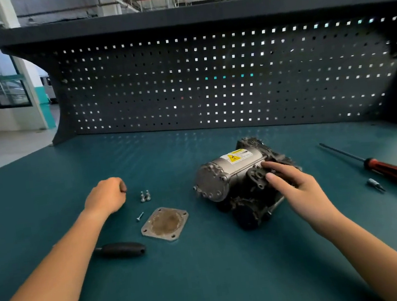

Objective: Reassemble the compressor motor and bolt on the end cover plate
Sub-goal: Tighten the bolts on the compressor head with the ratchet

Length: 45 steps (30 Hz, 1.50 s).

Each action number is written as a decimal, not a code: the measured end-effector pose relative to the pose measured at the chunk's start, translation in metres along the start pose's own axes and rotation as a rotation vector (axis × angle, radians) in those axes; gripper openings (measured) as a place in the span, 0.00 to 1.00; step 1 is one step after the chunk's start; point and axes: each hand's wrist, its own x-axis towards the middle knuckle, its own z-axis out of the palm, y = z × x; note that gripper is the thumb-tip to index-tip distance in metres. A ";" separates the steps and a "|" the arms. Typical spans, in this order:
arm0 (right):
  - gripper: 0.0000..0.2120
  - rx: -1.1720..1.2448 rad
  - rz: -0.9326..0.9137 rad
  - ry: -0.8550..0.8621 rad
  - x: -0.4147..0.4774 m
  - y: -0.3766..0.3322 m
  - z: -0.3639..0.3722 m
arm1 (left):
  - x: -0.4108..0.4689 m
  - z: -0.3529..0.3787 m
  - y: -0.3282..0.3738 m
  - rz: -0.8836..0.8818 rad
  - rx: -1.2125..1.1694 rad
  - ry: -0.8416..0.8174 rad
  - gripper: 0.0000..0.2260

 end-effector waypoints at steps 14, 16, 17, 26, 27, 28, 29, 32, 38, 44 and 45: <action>0.13 -0.073 0.008 0.038 0.003 0.002 -0.002 | -0.112 -0.048 0.186 0.658 -0.897 -0.317 0.13; 0.15 -0.097 -0.006 0.034 0.003 0.002 -0.002 | -0.112 -0.045 0.196 0.725 -0.764 -0.286 0.14; 0.15 -0.106 -0.008 0.033 0.003 0.002 -0.002 | -0.112 -0.044 0.199 0.750 -0.701 -0.265 0.14; 0.15 -0.105 0.007 0.035 0.002 0.000 -0.002 | -0.110 -0.046 0.196 0.919 -0.479 -0.115 0.08; 0.15 -0.110 0.006 0.034 0.002 0.000 -0.002 | -0.110 -0.047 0.196 0.956 -0.467 -0.101 0.08; 0.15 -0.113 0.007 0.031 0.002 -0.001 -0.002 | -0.112 -0.047 0.196 1.007 -0.446 -0.090 0.08; 0.15 -0.114 0.009 0.029 0.002 -0.001 -0.001 | -0.113 -0.047 0.197 1.068 -0.416 -0.082 0.08; 0.16 -0.111 0.013 0.034 0.001 -0.002 -0.001 | -0.114 -0.044 0.197 1.172 -0.364 -0.060 0.09; 0.19 -0.104 0.013 -0.134 0.001 -0.005 -0.013 | -0.111 -0.040 0.197 1.090 -0.427 -0.103 0.07; 0.21 -0.104 -0.030 -0.096 -0.002 -0.003 -0.012 | -0.109 -0.047 0.195 1.396 -0.123 0.092 0.07; 0.21 -0.083 -0.028 -0.081 -0.003 -0.002 -0.011 | -0.109 -0.048 0.195 1.423 -0.094 0.093 0.07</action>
